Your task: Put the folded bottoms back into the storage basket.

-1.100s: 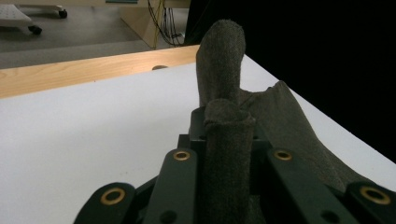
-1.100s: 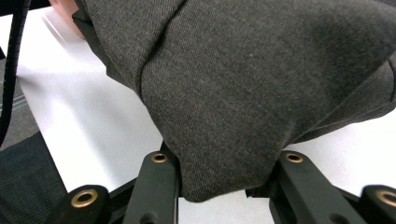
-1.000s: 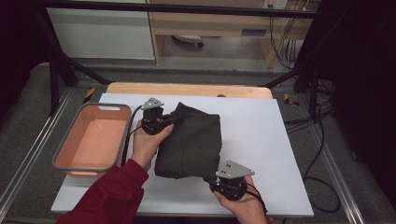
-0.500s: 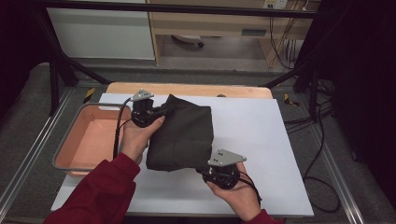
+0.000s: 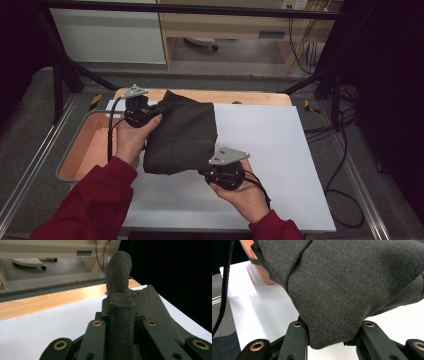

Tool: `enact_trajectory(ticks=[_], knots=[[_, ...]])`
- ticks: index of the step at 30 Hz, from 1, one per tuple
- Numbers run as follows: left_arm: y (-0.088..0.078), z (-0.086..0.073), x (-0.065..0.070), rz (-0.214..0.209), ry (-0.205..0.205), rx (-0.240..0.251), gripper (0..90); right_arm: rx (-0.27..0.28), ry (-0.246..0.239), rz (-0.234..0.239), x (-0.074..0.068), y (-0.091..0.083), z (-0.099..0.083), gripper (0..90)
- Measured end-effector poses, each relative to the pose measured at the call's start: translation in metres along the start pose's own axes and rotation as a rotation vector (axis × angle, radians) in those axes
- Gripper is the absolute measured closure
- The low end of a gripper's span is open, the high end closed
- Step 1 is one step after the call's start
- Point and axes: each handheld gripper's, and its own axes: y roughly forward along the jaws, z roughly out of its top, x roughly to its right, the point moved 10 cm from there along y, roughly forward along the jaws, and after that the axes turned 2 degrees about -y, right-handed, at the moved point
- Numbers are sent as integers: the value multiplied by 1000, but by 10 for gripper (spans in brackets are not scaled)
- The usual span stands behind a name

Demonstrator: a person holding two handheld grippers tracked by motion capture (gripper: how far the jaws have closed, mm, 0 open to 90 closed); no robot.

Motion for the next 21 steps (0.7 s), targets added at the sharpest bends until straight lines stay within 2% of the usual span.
enact_trajectory(ticks=[10,14,21], knots=[[-13,4,-18,28,-6,6,791,-5,-23,14,-5,13,15,707],[-21,8,-26,42,6,10,791,1,-27,25,-9,19,23,707],[-38,17,-53,84,-14,34,791,14,-34,46,-18,39,44,707]])
